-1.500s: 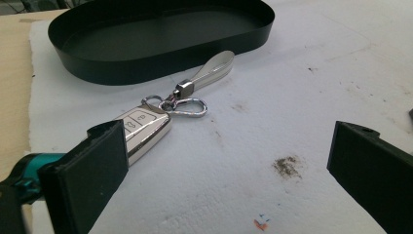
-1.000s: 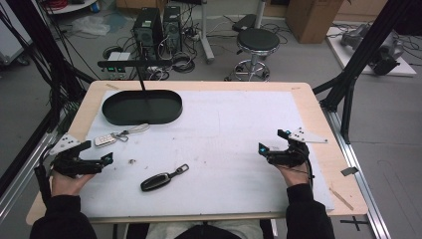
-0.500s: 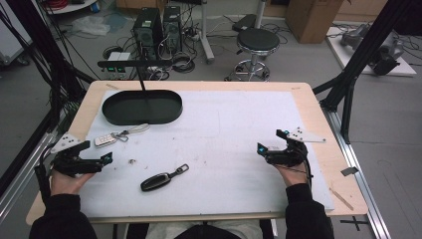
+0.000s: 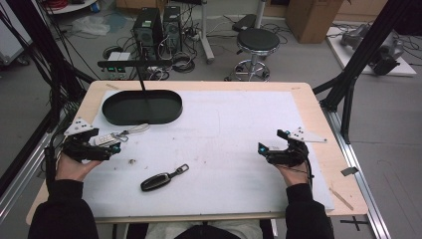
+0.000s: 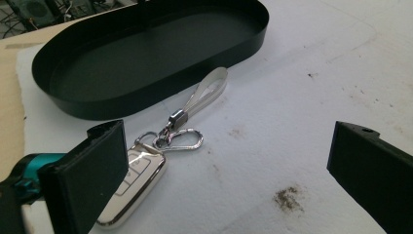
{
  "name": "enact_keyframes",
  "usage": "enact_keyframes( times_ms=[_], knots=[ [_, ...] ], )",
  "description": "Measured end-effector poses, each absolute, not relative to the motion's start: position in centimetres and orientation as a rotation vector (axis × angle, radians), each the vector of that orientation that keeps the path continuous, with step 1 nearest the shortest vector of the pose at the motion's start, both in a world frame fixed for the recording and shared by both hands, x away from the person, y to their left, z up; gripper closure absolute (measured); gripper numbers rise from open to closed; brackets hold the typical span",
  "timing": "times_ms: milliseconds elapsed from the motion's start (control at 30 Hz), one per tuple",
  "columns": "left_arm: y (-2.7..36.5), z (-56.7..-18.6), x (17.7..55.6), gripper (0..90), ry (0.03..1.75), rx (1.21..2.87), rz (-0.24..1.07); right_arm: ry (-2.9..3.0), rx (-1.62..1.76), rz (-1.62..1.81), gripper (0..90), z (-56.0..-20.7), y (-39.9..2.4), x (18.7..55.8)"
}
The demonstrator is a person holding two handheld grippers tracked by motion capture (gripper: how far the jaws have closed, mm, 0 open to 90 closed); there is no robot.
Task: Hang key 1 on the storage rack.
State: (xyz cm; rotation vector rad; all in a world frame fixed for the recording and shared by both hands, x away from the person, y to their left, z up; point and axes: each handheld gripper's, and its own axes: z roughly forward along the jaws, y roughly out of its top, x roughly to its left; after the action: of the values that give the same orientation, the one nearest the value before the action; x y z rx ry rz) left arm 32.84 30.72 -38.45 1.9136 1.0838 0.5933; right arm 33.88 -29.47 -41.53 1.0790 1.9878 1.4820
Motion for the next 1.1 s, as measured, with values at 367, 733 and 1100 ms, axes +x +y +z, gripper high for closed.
enact_keyframes(
  times_ms=[367, 733, 1100],
  knots=[
    [30.5, -38.5, 34.9, 1.9, 1.114, 1.939, 0.551, 1.998, 1.081, 1.467, 1.9, -41.6, -29.4, 33.9],
    [30.3, -38.8, 36.5, 1.9, 1.129, 2.004, 0.522, 1.993, 1.079, 1.471, 1.9, -41.6, -29.4, 33.9],
    [29.2, -37.5, 39.3, 1.9, 1.092, 2.116, 0.505, 1.992, 1.069, 1.462, 1.9, -41.6, -29.5, 34.0]
  ],
)
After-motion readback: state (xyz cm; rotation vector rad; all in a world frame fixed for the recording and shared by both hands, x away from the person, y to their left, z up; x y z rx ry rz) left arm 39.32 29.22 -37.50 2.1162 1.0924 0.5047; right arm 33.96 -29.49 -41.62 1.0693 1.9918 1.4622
